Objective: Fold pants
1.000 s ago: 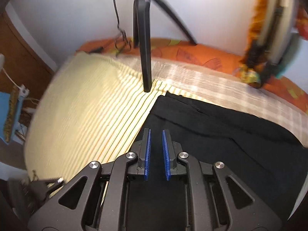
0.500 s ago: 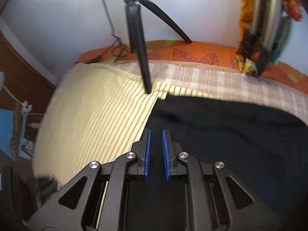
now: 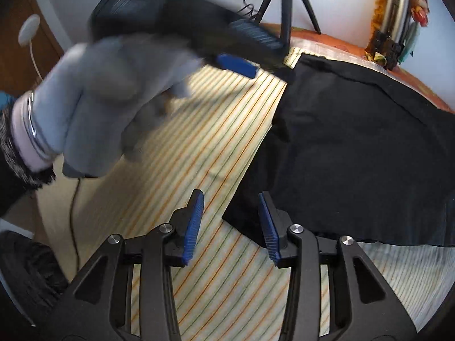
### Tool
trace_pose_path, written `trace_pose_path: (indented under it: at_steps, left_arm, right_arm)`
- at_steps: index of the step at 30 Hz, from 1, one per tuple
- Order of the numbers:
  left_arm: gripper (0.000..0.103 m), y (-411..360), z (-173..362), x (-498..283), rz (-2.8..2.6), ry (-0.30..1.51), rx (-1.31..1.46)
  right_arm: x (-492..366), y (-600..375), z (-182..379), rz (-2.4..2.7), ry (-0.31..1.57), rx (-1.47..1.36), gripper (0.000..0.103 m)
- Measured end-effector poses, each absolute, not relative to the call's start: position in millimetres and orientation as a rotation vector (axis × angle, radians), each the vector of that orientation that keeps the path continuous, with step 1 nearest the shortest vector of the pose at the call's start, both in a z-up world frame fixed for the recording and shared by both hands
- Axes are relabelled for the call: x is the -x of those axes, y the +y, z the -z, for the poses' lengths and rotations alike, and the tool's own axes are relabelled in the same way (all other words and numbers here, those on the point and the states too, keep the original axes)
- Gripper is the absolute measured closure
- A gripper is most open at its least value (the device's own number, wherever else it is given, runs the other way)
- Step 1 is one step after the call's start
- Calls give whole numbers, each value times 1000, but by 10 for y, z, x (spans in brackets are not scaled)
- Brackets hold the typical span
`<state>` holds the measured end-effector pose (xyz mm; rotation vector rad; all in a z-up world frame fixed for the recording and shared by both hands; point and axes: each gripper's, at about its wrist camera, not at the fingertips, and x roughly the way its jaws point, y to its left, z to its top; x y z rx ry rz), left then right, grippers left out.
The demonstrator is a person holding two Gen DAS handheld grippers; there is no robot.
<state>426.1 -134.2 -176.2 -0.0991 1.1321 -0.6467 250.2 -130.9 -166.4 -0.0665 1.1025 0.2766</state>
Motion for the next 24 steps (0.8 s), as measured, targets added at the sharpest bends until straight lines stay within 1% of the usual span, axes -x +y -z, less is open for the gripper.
trace_pose_path:
  at_steps: [1,3,5,6,7,8,9,10,11,12,14,18,24]
  left_arm:
    - [65,-1354,1771,-4244,641,1136,93]
    - [65,-1358,1786,-4251,639,1128,107]
    - [72,-1355,1780,-4285,642,1130,114]
    - [78,-1355,1785,-4298,642,1131,116]
    - [81,-1361,1791,-4315,641,1131,117]
    - [87,-1360,1794,-4323,637,1124,116]
    - [93,-1358,1799,-4320,633,1119,115]
    - [95,-1361,1806,-4321,630,1114,118]
    - [96,-1363,1814,-4322,628,1108,123]
    - [98,-1375,1823,-4325,624,1098,119]
    - [99,-1402,1854,-4358,608,1088,111]
    - [100,-1399,1869,-4440,593,1084,132]
    - [100,-1400,1841,-4471,594,1079,131]
  right_arm:
    - [-2503,-1275,1679,-261,1097,104,61]
    - [-2496,-1239,1717,-230,1094,145,61]
    - [-2501,-1253,1754,-205,1099,149,61]
    - [-2490,-1243,1769,-200,1100,164,62]
    - [-2488,-1240,1792,-200,1097,185,64]
    - [-2504,-1234,1816,-193,1088,210,73]
    - [-2499,-1250,1822,-205,1081,214,77]
    - [-2501,-1265,1818,-214,1079,201,82]
    - [-2503,-1293,1807,-225,1077,186,90]
    - [-2516,-1311,1808,-232,1074,182,93]
    - [-2482,-1322,1809,-253,1064,201,96]
    - [-2414,-1378,1768,-298,1082,132,98]
    - [-2370,-1468,1658,-329,1072,82,98]
